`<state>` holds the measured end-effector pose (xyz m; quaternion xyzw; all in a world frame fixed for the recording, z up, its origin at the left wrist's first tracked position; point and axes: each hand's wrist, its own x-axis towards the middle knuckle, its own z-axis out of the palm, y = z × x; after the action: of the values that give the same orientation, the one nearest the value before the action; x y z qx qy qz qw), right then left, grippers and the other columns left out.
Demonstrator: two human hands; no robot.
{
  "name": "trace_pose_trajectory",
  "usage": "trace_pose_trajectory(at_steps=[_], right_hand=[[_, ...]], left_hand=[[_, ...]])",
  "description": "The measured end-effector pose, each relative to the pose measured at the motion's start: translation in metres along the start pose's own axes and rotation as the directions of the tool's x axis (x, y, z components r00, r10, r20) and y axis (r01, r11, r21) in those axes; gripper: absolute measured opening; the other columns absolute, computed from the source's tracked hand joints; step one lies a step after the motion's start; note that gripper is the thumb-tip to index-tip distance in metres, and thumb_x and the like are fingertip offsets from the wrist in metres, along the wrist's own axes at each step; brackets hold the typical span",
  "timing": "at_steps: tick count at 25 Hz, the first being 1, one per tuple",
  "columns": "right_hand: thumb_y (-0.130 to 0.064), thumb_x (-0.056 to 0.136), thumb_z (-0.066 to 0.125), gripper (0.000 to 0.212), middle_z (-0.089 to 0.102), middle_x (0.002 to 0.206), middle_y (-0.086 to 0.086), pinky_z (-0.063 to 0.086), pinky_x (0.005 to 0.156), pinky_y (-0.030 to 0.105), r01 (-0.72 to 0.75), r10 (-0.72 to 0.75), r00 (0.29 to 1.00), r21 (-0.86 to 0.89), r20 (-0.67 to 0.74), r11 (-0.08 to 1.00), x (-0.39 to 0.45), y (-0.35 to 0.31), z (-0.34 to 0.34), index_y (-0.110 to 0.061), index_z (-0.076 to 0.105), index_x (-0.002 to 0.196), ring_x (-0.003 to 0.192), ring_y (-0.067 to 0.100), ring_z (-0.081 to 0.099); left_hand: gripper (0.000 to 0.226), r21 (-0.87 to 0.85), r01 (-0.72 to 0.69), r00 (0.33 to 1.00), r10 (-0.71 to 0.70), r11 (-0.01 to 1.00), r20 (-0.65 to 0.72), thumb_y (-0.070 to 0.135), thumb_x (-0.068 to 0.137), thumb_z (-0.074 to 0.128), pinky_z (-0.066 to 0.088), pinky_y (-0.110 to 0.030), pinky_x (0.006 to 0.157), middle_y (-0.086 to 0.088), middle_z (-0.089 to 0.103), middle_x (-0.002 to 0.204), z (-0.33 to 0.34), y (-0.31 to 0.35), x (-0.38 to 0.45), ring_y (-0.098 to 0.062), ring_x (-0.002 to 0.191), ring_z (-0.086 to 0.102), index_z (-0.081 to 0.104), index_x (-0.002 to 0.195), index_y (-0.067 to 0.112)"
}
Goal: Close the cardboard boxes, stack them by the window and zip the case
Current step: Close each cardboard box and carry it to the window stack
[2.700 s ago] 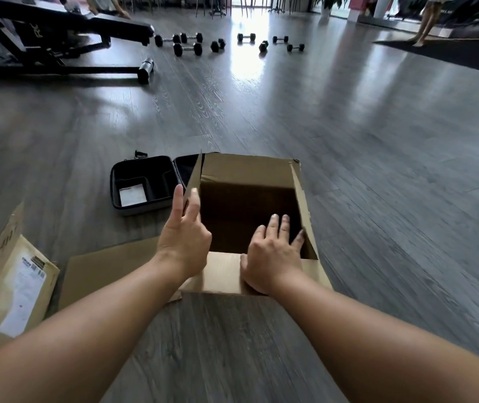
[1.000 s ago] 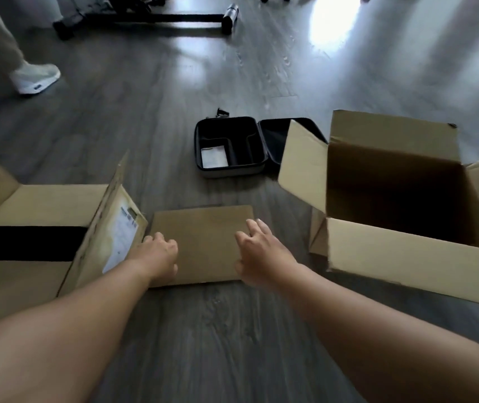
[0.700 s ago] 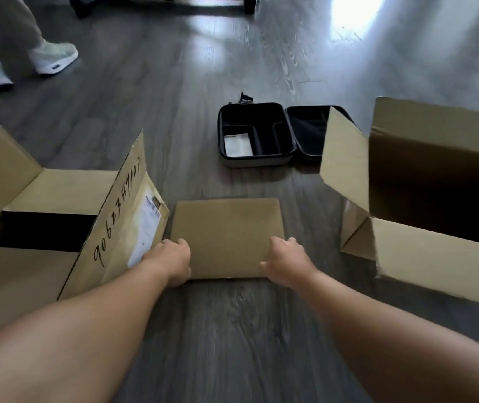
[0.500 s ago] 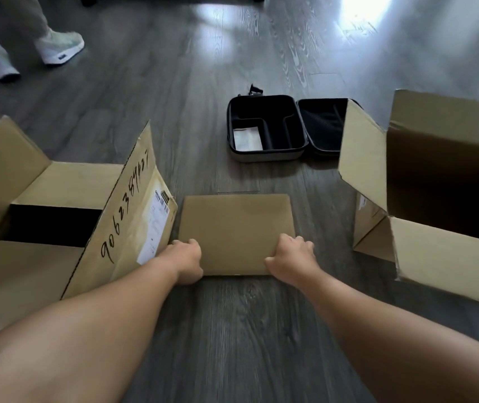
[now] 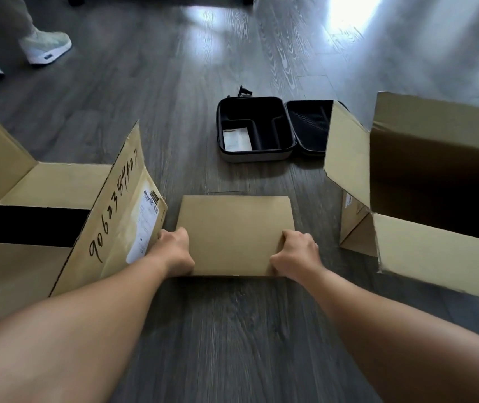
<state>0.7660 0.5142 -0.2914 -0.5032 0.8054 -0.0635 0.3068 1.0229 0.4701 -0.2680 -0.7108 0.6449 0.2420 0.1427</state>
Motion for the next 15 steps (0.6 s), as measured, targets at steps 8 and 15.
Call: trace_pose_trajectory(at_steps=[8,15], right_hand=[[-0.057,0.067,0.077,0.061,0.036,0.105,0.004,0.037,0.081,0.040,0.260,-0.267,0.961,-0.097,-0.074,0.961,-0.005,-0.039,-0.049,-0.026,0.046,0.109,0.109,0.031,0.034],[-0.056,0.057,0.084,0.073,0.036,0.103,0.004,0.044,0.083,0.039,0.405,-0.403,0.886,-0.041,-0.231,0.913,-0.034,-0.061,-0.111,-0.023,0.049,0.113,0.102,0.026,0.032]], left_hand=[[0.036,0.037,-0.019,0.972,0.028,0.999,-0.235,0.023,0.066,0.054,0.041,-0.038,0.094,-0.020,0.045,0.118,-0.061,0.011,-0.020,-0.038,0.115,0.043,0.044,0.098,0.011],[0.044,0.005,-0.070,0.882,0.064,0.998,-0.467,0.029,0.053,0.043,0.037,-0.045,0.098,-0.020,0.045,0.116,-0.121,0.026,-0.062,-0.040,0.113,0.038,0.043,0.092,0.009]])
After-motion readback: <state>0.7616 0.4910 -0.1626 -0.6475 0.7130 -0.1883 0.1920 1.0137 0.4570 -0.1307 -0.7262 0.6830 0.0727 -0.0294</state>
